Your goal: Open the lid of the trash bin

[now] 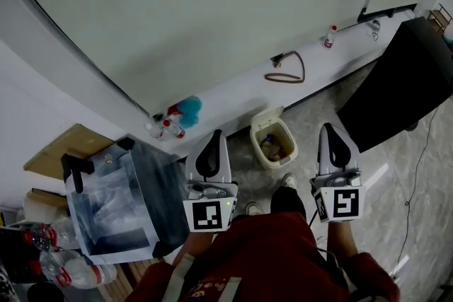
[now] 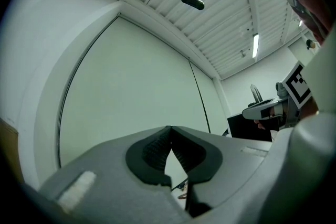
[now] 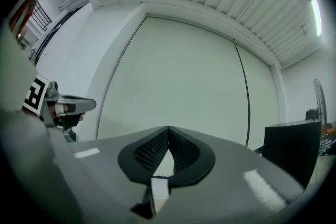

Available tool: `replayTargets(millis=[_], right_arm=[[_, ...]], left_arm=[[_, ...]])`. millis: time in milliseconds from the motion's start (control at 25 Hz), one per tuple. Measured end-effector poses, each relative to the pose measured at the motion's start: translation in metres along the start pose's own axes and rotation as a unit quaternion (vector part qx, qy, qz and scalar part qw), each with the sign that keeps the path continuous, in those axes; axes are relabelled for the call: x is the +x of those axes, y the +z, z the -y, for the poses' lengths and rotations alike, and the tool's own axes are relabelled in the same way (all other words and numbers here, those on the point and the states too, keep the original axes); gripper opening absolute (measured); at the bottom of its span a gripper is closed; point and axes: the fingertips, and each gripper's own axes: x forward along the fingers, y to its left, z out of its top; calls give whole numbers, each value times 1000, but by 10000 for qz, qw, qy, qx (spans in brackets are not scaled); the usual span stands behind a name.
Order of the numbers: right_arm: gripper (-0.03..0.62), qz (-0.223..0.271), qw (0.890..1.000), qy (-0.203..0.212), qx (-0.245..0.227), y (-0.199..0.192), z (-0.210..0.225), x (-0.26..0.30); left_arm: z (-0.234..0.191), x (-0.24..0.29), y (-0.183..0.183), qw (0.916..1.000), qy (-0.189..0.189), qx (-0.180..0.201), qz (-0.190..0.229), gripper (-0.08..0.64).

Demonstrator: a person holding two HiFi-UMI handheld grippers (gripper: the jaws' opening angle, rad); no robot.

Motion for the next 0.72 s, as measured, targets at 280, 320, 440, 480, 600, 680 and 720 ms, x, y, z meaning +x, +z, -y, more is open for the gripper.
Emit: replayTargets(millis=[280, 320, 440, 480, 600, 680, 720], right_arm=[[0, 164, 9997, 26, 181, 7, -6, 3], [0, 129, 9997, 37, 186, 5, -7, 2], [0, 149, 9997, 52, 184, 5, -8, 3], [0, 165, 9997, 55, 176, 6, -8, 3], [0, 7, 9999, 36, 138, 1, -6, 3], [0, -119, 9998, 11, 132, -4, -5, 2], [0, -62, 9999, 16, 151, -2, -6, 2]], left_arm=[[0, -4, -4, 10000, 38, -7, -51, 5], [-1, -5, -4, 10000, 50, -17, -55, 5], [-2, -6, -5, 10000, 69, 3, -57, 5], [-3, -6, -4, 10000, 73, 7, -51, 5], [-4, -4, -4, 10000, 80, 15, -32, 5], [-4, -5, -4, 10000, 85, 19, -39, 5], [-4, -5, -5, 9999, 87, 8, -50, 5]])
